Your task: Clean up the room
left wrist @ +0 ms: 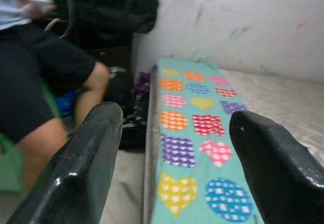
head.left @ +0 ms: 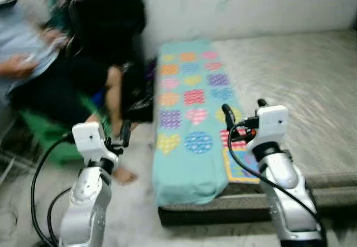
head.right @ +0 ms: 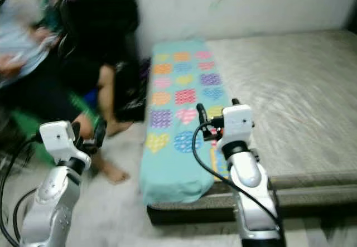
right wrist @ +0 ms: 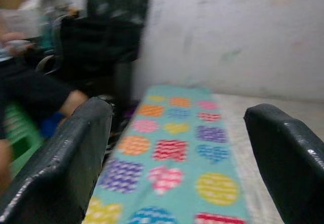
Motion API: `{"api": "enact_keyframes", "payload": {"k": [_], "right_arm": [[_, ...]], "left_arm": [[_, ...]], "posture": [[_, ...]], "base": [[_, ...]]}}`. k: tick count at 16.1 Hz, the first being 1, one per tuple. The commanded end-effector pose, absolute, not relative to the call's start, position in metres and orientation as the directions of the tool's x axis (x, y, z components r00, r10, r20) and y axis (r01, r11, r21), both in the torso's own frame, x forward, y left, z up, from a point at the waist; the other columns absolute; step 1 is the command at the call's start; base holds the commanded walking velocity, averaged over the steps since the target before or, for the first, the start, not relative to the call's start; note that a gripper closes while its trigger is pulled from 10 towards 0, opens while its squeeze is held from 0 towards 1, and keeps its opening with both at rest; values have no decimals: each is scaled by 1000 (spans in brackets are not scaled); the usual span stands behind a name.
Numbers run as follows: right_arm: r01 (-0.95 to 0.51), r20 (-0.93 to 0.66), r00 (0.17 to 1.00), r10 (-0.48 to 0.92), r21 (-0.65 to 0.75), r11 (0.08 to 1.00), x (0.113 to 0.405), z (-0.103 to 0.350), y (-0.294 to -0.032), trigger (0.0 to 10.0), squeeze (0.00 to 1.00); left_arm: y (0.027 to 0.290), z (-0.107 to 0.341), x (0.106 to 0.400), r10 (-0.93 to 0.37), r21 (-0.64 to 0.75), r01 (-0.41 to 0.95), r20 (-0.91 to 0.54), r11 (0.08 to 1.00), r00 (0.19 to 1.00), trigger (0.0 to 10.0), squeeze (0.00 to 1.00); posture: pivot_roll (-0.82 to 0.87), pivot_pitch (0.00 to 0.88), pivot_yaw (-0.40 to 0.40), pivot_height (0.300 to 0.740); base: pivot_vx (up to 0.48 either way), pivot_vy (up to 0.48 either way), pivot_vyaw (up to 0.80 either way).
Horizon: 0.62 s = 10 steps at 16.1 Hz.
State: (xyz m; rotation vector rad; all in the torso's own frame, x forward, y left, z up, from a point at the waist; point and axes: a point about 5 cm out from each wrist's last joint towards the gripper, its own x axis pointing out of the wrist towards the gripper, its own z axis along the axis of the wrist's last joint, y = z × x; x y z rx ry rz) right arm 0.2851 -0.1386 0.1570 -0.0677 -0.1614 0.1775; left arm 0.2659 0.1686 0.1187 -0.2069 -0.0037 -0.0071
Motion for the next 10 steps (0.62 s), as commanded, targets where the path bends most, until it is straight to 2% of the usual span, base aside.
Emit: {"api": "enact_keyframes", "payload": {"k": [1, 4, 10], "right_arm": [[-178, 167, 968, 186, -66, 982, 284, 159, -137, 10000, 0], [-173, 168, 969, 181, -61, 983, 284, 159, -138, 10000, 0], [-156, 117, 980, 163, -67, 986, 276, 145, -148, 10000, 0]], "left_arm": [[169, 125, 267, -18, -205, 24, 31, 979, 999, 10000, 0], [168, 126, 266, -34, -209, 41, 40, 977, 999, 10000, 0], [169, 126, 264, -49, -207, 57, 44, 977, 998, 10000, 0]], "posture": [[-77, 0, 62, 740], [-77, 0, 63, 740], [-79, 0, 67, 740]], "base": [[0, 0, 0], [0, 0, 0], [346, 0, 0]]}}
